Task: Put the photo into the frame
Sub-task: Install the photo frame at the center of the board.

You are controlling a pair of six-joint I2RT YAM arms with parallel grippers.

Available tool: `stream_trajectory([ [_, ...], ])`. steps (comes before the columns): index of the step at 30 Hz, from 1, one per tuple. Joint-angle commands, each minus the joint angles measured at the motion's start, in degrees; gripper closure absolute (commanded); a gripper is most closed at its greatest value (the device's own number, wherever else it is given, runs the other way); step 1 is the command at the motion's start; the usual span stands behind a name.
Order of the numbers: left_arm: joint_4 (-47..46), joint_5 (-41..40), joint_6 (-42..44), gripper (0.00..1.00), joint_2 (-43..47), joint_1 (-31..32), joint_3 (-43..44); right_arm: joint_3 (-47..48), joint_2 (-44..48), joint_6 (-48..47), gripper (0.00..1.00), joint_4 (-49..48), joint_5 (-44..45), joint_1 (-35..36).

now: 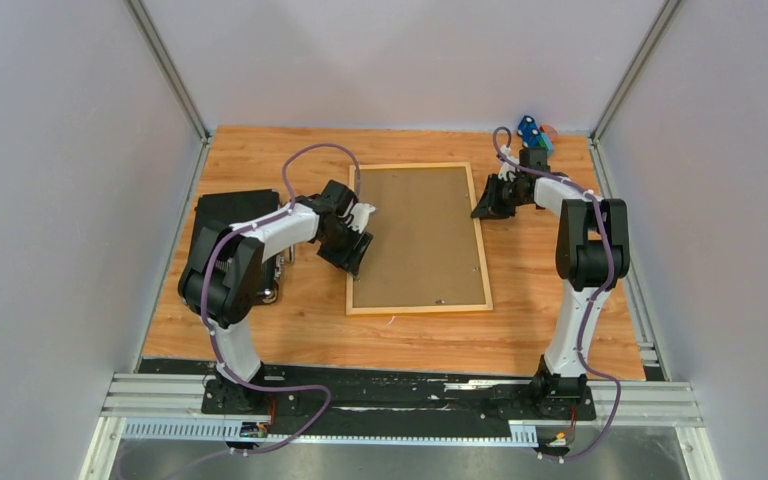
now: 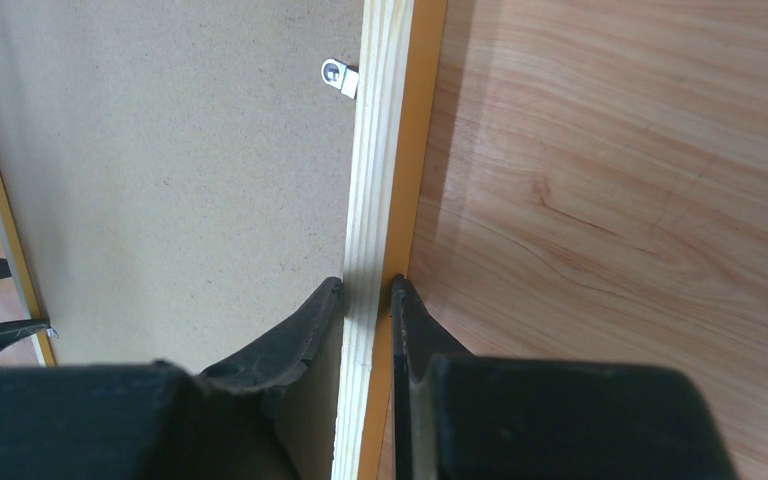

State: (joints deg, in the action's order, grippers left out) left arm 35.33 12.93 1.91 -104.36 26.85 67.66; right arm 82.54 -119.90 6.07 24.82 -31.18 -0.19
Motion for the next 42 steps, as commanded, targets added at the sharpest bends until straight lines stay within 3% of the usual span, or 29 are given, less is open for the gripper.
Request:
stream_trajectory([
  [1,2.6,-0.68,1.36,0.34,2.62,-0.31,0.22,-1.11,-0.83,-1.91,1.0,2.59,4.68,-1.46],
  [10,2.81,-3.03,0.79,0.16,5.94,-1.57,3.87,-0.81,-0.63,-2.98,1.0,2.76,4.55,-1.4],
  [15,3.19,-3.16,-0.07,0.13,8.36,-3.66,5.88,0.79,-1.01,-5.25,1.0,4.44,5.55,-1.4],
  [24,2.25,-3.79,0.15,0.13,11.96,-5.99,3.98,-0.15,0.32,-5.79,0.66,4.84,7.74,-0.03],
  [34,1.76,-4.49,0.37,0.14,13.36,-6.54,2.48,-0.37,-0.14,-5.75,0.67,4.8,8.05,2.51],
  [42,1.41,-4.27,0.39,0.14,12.82,-7.0,2.38,-0.66,-0.14,-5.79,0.87,4.89,8.37,2.82],
])
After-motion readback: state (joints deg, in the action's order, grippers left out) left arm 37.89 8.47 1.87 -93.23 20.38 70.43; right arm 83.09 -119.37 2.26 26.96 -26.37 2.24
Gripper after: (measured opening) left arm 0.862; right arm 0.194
